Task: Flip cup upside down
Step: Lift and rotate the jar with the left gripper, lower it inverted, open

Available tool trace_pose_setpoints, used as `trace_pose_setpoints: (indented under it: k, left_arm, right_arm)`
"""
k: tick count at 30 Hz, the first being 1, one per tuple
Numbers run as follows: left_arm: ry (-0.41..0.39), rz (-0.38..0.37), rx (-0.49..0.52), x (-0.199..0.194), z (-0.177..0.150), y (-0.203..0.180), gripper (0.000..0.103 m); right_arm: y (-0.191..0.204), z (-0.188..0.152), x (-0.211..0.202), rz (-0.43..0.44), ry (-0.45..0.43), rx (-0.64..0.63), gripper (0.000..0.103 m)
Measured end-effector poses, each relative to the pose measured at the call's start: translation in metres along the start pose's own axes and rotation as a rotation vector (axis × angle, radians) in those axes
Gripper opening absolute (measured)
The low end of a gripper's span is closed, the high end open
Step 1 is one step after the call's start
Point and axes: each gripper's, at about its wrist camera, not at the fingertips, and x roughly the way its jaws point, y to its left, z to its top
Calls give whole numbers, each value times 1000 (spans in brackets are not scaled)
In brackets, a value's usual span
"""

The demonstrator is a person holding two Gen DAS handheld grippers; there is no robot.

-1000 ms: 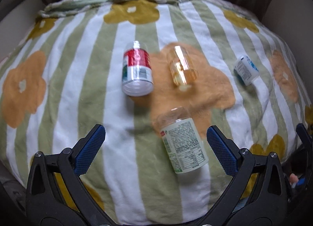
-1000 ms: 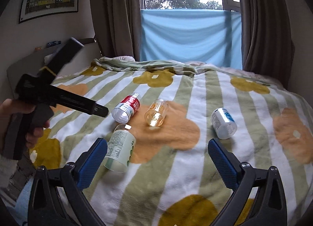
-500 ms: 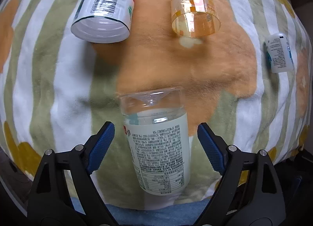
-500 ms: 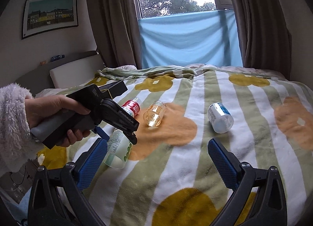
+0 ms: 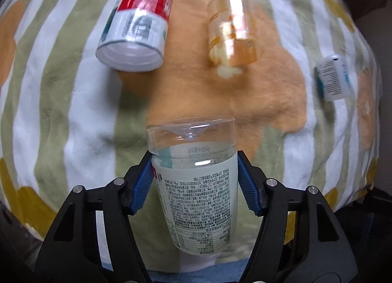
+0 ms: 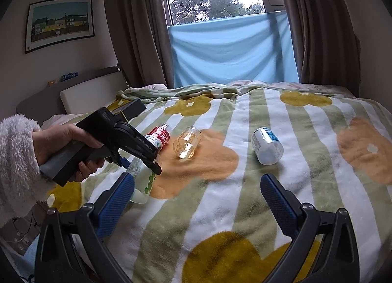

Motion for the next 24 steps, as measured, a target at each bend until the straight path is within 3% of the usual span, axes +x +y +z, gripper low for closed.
trace_pose_setpoints:
  k: [2, 3, 5, 7, 9, 13, 16, 24]
  left_arm:
    - [-161, -56, 62, -25, -15, -3, 61]
    - [-280, -76, 109, -39, -26, -4, 61]
    - [-474, -34, 171, -59, -46, -8, 61]
    - [-617, -54, 206, -63, -62, -9, 61]
    - [-705, -66, 215, -58, -74, -9, 61]
    - [-787, -39, 248, -40, -77, -9, 61]
    - [-798, -30, 235, -23, -71, -8, 61]
    - [-720, 1, 227, 1, -59, 4, 61]
  right_arm:
    - [0, 1, -1, 2, -6, 4, 103]
    - [0, 1, -1, 4, -8, 6, 103]
    - [2, 1, 1, 4, -9, 5, 103]
    - [3, 0, 4, 3, -5, 8, 103]
    - [5, -2, 7, 3, 8, 14, 103]
    - [7, -8, 9, -10, 27, 20, 103]
    - [6, -12, 12, -15, 41, 30, 103]
    - [5, -18, 22, -5, 71, 51, 103]
